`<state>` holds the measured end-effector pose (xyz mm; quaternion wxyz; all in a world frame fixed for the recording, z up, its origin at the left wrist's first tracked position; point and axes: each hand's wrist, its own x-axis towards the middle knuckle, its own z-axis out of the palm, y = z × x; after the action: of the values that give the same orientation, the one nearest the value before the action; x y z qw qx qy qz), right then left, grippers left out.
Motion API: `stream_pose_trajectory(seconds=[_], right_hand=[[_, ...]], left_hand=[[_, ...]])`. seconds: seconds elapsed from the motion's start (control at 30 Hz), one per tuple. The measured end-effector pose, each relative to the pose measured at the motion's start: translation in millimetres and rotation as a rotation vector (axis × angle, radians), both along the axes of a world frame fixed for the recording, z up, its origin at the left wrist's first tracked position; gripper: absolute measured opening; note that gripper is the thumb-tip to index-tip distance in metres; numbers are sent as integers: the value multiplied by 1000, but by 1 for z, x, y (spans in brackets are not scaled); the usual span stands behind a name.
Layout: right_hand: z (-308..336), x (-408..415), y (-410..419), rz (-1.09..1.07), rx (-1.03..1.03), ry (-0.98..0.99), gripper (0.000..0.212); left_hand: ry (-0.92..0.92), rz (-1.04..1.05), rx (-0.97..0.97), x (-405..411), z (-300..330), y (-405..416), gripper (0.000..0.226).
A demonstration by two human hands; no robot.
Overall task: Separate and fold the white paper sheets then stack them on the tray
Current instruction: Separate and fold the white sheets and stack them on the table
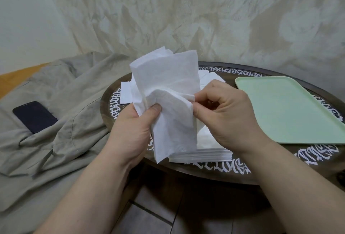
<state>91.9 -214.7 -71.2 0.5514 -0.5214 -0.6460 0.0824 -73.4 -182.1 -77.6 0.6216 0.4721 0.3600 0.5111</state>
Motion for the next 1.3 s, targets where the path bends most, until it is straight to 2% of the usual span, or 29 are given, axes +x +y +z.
stream_pose_trajectory(seconds=[0.1,0.2,0.3,0.33,0.4,0.43,0.53,0.63,0.7,0.77,0.83,0.93,1.0,1.07,1.3], right_hand=[[2,-1,0,-54,30,-38,10],[3,-3,3,-163,-12,-102,32],[0,-6,4,-117,-8,-172,23],[-1,-7,3,-60,-27,-123,27],[-1,-7,-1,104,-152,58,52],[1,-6,-2,185,-231,128,56],[2,-7,-6,302,-391,171,32],[-1,-6,-3,231,-452,200,12],[-1,-4,-4,240,-471,233,14],[1,0,-6,266,-482,261,27],[3,0,-7,265,-452,174,26],[3,2,-6,107,-203,-155,2],[1,7,-3,20,-7,-329,14],[-1,9,-2,-10,55,-373,14],[2,6,-4,45,-22,-281,7]], left_hand=[[10,10,2,0,-1,1,18],[49,15,6,0,-2,1,17],[110,46,16,0,-5,2,15],[120,57,17,0,-5,3,15],[130,59,22,0,-5,4,13],[134,58,28,0,-5,4,12],[116,33,37,1,-4,1,16],[4,-52,-13,3,0,-1,23],[-86,-93,-50,1,4,-1,36],[-111,-91,-53,0,6,-1,32],[-64,-65,-26,0,5,-1,20],[56,-1,26,-3,1,1,19],[95,17,36,-6,0,2,21],[101,16,32,-8,1,2,22],[71,17,27,-9,1,2,24]])
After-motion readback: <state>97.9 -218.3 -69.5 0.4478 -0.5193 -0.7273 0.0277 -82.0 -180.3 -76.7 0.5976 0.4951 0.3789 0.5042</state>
